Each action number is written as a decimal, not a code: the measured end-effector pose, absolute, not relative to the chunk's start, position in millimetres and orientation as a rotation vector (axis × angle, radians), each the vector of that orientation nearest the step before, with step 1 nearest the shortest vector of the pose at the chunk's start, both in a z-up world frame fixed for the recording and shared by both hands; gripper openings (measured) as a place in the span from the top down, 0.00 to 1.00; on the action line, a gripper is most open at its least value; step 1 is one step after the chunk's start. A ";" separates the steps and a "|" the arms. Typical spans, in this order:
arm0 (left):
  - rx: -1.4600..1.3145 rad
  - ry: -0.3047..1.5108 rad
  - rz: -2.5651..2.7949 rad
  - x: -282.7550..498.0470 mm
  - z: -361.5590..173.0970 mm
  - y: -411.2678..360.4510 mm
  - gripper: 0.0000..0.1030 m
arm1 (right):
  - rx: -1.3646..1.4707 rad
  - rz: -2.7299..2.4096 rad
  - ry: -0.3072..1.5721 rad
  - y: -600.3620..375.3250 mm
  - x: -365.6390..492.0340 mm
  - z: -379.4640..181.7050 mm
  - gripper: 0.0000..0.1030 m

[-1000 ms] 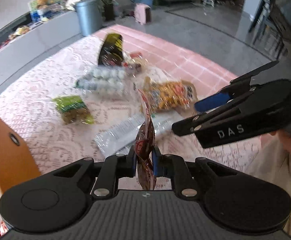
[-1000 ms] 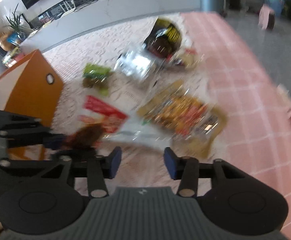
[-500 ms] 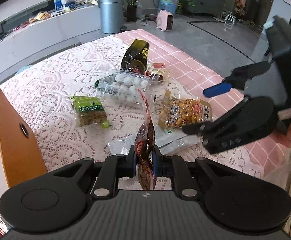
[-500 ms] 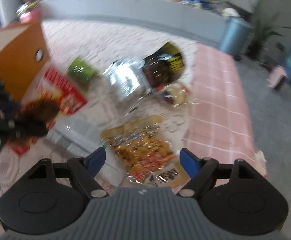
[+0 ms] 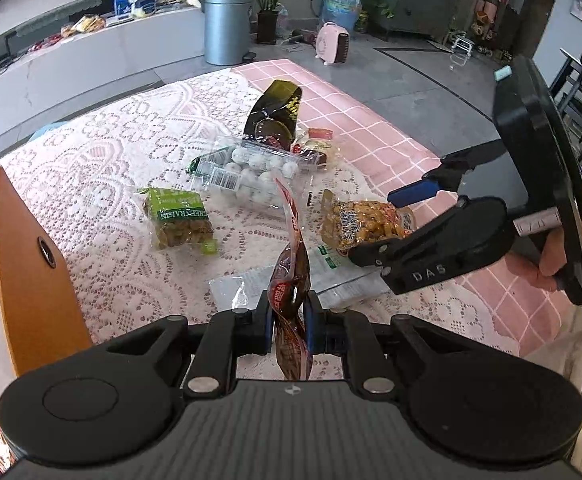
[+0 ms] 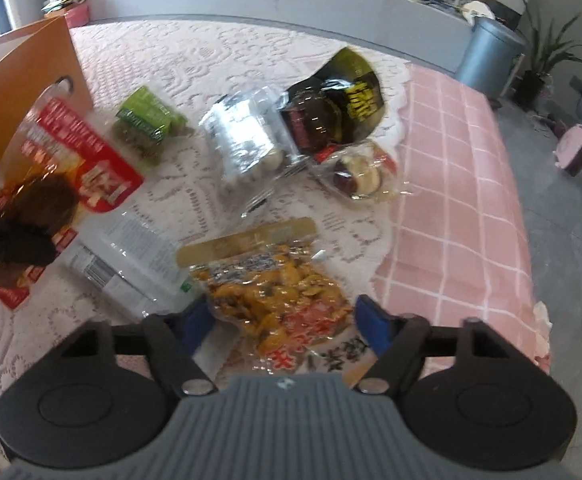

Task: Organize snacks
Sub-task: 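Lift the meat pack with left tool while right tool reaches for the peanut pack, then grasp the peanut snack pack with the right tool, then carry both packs over the box and open both tools to drop them, then withdraw both tools from the box toward the remaining snacks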

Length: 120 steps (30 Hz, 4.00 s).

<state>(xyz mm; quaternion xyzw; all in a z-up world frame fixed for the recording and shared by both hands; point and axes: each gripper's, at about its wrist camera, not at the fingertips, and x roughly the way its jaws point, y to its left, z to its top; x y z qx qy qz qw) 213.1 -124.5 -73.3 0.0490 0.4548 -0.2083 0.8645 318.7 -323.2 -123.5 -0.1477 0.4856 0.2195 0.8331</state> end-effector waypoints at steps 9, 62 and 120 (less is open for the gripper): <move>0.099 0.919 -0.426 198.4 -60.2 -116.7 0.84 | -0.360 0.426 1.032 -311.5 309.4 -118.5 0.35; -0.182 0.744 0.068 151.7 22.6 97.8 0.84 | -0.342 0.713 0.710 -55.3 216.2 57.5 0.82; -0.099 0.616 0.126 132.9 5.4 85.3 0.24 | -0.397 0.574 0.750 -61.3 213.8 22.7 0.04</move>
